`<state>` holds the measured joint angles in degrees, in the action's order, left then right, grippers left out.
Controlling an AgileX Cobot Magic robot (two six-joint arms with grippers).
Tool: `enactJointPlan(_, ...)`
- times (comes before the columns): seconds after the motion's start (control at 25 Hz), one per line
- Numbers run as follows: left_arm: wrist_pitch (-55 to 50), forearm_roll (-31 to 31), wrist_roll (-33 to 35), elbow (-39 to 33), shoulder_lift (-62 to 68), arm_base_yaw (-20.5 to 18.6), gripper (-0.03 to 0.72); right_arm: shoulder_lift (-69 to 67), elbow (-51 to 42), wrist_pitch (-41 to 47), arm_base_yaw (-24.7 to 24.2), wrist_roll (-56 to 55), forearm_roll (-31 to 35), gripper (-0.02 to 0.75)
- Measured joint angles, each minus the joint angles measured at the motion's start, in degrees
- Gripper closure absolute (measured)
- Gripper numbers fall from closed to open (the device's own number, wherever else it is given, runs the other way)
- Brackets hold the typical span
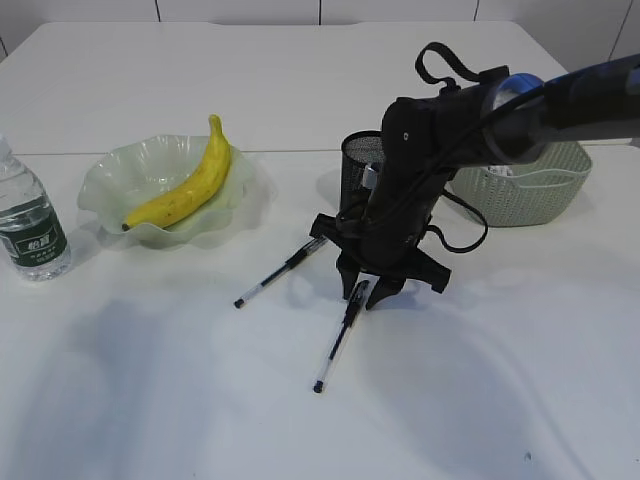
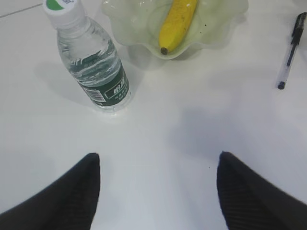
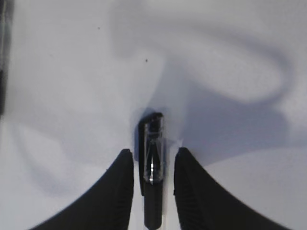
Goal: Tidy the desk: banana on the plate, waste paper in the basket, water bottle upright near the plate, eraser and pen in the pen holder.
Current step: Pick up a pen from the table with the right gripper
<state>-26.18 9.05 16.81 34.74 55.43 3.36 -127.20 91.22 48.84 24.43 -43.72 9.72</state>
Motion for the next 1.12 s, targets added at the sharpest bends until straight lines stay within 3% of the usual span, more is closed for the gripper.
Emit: enactJointPlan(1.12, 0.0, 0.0, 0.0, 0.0, 0.0, 0.0, 0.151, -0.6, 0.6, 4.2, 0.0, 0.0, -1.5, 0.509)
